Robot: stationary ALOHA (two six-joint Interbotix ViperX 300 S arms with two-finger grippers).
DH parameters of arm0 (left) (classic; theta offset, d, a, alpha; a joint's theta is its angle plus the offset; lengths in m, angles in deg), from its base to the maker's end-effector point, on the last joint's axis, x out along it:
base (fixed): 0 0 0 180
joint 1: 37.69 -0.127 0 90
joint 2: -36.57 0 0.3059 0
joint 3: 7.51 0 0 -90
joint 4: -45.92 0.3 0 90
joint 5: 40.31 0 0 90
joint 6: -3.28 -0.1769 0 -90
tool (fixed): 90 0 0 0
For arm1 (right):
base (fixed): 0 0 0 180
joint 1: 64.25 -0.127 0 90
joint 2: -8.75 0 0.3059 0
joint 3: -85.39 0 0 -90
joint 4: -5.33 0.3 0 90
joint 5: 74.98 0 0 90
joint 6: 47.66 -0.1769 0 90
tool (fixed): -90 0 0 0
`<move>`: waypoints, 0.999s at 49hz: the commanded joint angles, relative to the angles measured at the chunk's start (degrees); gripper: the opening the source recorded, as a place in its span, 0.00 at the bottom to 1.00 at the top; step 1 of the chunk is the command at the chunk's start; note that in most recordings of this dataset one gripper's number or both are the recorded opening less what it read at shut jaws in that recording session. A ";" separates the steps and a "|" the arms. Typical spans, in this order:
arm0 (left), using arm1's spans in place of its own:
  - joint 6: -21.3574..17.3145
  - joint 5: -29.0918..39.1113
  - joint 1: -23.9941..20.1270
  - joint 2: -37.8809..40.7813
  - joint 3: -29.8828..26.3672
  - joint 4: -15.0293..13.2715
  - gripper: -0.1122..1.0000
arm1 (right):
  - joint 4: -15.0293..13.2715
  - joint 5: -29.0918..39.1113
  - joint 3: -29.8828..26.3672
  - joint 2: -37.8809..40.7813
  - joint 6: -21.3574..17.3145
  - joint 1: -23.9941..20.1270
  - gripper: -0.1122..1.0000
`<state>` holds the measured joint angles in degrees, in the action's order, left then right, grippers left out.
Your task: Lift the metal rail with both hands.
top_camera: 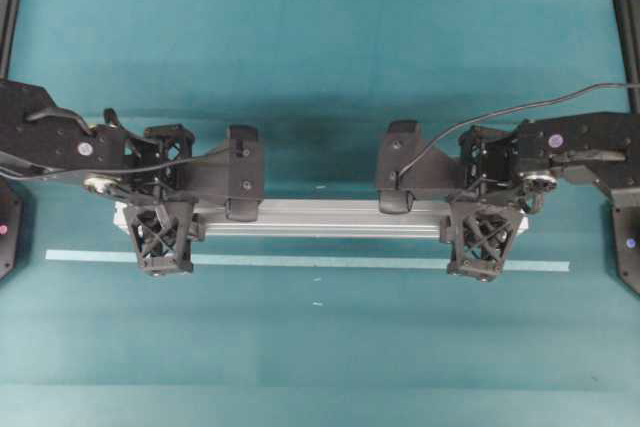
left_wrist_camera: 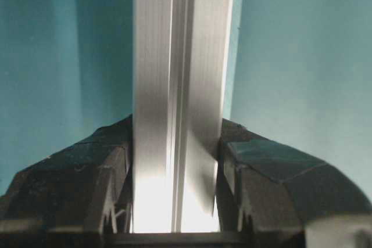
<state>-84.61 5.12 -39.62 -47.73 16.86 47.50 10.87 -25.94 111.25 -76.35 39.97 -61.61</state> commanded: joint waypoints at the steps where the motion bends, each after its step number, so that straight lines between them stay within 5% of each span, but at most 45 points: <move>1: 0.44 -0.70 -0.26 0.00 0.09 0.09 0.37 | 0.26 -2.11 0.62 0.18 -0.18 -0.18 0.46; 49: 2.55 -7.47 1.76 4.66 1.32 0.09 0.37 | 0.35 -9.67 3.16 5.89 -0.35 -2.29 0.46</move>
<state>-82.67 -1.82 -38.13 -42.73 19.14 47.50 11.04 -35.34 114.77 -70.55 39.53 -63.72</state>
